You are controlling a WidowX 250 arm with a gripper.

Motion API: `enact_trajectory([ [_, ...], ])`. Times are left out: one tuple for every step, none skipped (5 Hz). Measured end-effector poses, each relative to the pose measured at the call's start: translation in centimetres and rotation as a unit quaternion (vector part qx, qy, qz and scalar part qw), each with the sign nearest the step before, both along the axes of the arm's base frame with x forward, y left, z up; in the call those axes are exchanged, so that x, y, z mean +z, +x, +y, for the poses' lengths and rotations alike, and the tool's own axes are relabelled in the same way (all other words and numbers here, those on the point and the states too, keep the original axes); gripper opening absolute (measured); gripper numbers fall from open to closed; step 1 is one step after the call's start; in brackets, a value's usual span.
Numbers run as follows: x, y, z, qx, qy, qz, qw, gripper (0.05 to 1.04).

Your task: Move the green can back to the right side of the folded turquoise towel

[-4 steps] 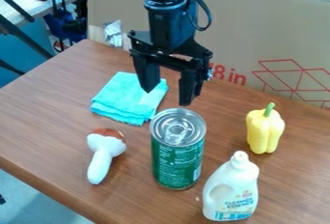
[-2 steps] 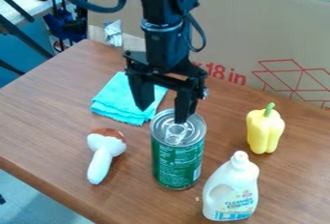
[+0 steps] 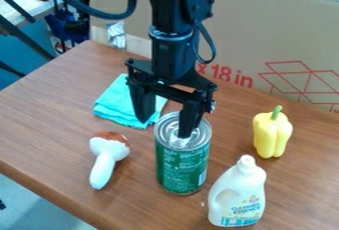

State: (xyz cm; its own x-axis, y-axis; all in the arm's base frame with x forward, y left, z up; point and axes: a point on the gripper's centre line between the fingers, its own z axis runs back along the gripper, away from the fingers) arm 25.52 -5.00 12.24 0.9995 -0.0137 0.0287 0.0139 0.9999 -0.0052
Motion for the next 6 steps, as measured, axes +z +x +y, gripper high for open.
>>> enact_trajectory([
  [-0.4,-0.6,-0.4,-0.001,0.002,0.011,0.9999,1.002],
  [-0.4,-0.5,-1.1,-0.012,0.001,0.004,0.9999,1.002],
  [-0.2,-0.2,-1.4,-0.012,-0.002,-0.007,0.9999,1.002],
  [0.3,0.7,-1.5,-0.008,-0.007,-0.024,0.9997,1.002],
  [-0.2,0.9,-1.5,-0.007,-0.004,-0.013,0.9999,1.002],
  [-0.8,1.1,-1.4,0.002,-0.003,-0.008,1.0,1.002],
])
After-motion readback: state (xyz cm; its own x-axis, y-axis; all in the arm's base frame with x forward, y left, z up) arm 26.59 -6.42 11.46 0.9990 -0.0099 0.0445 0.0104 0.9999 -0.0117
